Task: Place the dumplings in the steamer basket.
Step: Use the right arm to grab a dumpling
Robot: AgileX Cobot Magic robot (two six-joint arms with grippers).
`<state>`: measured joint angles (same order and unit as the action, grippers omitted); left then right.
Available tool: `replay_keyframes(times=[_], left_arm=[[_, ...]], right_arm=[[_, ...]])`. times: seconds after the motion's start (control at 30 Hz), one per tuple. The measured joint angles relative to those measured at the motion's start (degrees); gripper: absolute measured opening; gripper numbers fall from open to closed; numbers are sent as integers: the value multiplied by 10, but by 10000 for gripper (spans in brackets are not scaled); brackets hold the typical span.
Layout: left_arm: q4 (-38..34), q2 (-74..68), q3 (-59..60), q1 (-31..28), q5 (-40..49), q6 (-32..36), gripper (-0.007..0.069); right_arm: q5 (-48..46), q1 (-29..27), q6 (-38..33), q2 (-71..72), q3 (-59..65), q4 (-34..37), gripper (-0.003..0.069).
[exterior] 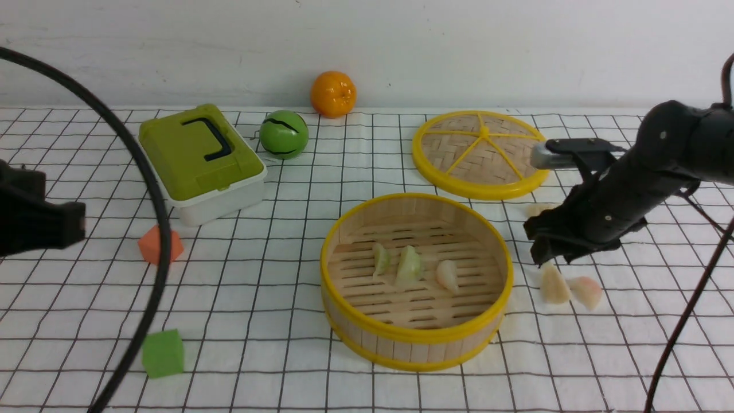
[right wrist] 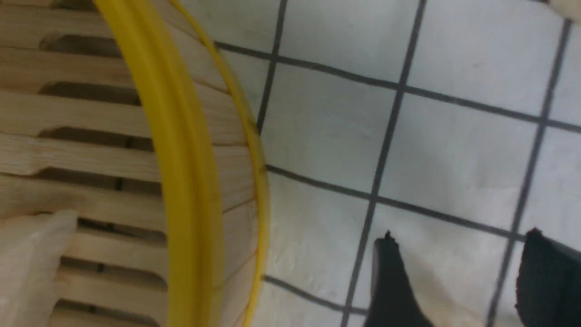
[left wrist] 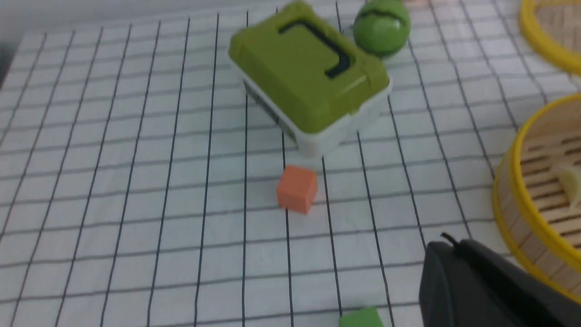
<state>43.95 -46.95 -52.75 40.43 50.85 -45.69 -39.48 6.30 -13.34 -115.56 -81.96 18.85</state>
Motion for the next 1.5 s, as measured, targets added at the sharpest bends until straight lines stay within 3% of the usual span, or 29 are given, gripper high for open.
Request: replay_keyframes(times=[0.37, 0.6, 0.73, 0.9, 1.0, 1.17, 1.33, 1.5], left_arm=[[30, 48, 2, 0, 66, -1, -13], [43, 49, 50, 0, 76, -12, -13], [45, 49, 100, 0, 69, -35, -13], [52, 49, 116, 0, 90, -8, -13], [63, 49, 116, 0, 123, 27, -13], [64, 49, 116, 0, 140, 41, -13], [60, 49, 116, 0, 173, 7, -13], [29, 53, 130, 0, 194, -38, -11]], right_arm=[[-43, 11, 26, -29, -26, -21, 307], [-134, 11, 85, -29, -53, -90, 412], [-159, 11, 95, -32, -56, -98, 434], [-157, 11, 97, -38, -57, -98, 356], [-160, 11, 97, -39, -57, -96, 247], [-170, 11, 97, -39, -60, -94, 237], [-213, 11, 97, -15, -62, -92, 237], [-211, 20, 97, 99, -62, -68, 237]])
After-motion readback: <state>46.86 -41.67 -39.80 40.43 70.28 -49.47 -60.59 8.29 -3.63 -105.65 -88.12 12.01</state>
